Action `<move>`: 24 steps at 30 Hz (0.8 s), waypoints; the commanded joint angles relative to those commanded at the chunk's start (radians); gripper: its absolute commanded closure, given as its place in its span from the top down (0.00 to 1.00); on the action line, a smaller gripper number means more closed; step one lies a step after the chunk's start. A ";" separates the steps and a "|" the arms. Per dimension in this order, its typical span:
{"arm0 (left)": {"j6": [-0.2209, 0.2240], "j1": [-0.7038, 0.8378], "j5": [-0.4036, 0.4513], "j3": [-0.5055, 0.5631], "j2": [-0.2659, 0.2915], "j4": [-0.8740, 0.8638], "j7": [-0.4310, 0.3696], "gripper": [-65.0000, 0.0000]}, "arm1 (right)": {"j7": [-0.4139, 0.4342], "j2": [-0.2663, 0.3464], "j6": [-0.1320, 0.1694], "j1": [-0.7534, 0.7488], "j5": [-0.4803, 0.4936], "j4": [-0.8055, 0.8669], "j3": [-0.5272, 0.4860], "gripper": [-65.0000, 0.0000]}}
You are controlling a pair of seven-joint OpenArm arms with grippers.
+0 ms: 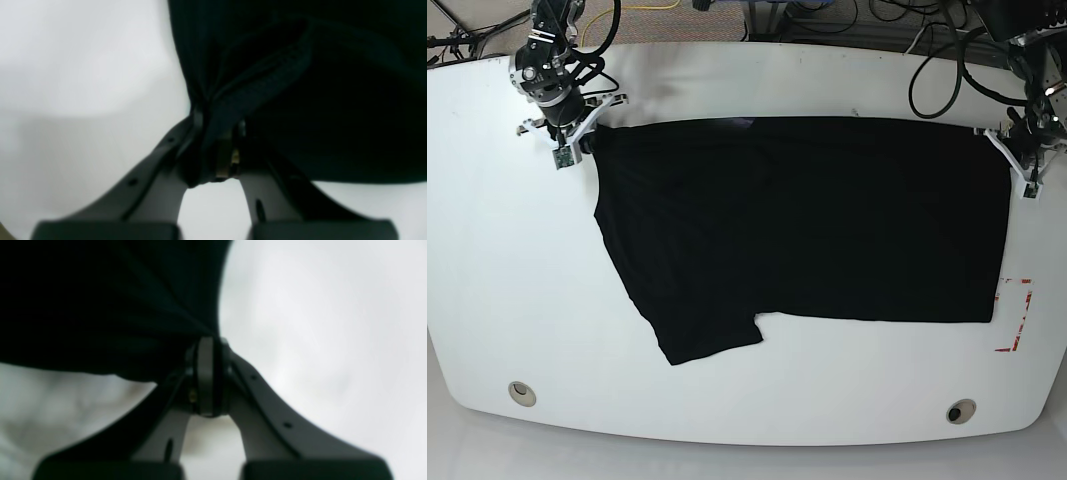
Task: Fold the T-shirt properly
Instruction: 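Drag the shirt with both grippers toward the robot to straighten it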
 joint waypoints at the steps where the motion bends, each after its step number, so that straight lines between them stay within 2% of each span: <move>1: 0.000 0.012 0.000 0.002 0.003 0.015 0.008 0.00 | -0.002 0.000 0.009 -0.003 0.000 0.002 0.005 0.00; 4: 0.000 0.052 -0.005 0.002 0.008 0.091 0.055 0.02 | -0.006 -0.002 0.031 -0.023 0.000 0.003 0.037 0.00; 7: 0.000 0.081 -0.006 0.003 0.025 0.146 0.097 0.07 | -0.005 -0.002 0.040 -0.046 0.000 0.000 0.066 0.00; 11: -0.002 0.126 -0.006 0.003 0.054 0.209 0.107 0.11 | -0.003 -0.002 0.063 -0.078 0.000 -0.002 0.097 0.00; 14: -0.029 0.153 -0.006 0.003 0.057 0.241 0.109 0.13 | -0.005 -0.002 0.077 -0.094 0.000 0.000 0.120 0.00; 15: -0.051 0.163 -0.005 0.003 0.057 0.249 0.109 0.13 | -0.006 -0.002 0.081 -0.101 0.000 0.000 0.127 0.00; 18: -0.093 0.169 0.003 0.003 0.057 0.250 0.110 0.13 | -0.006 -0.002 0.081 -0.121 0.000 -0.003 0.127 0.00; 24: -0.093 0.204 0.003 0.002 0.051 0.250 0.110 0.13 | -0.003 -0.002 0.083 -0.144 0.000 -0.002 0.127 0.01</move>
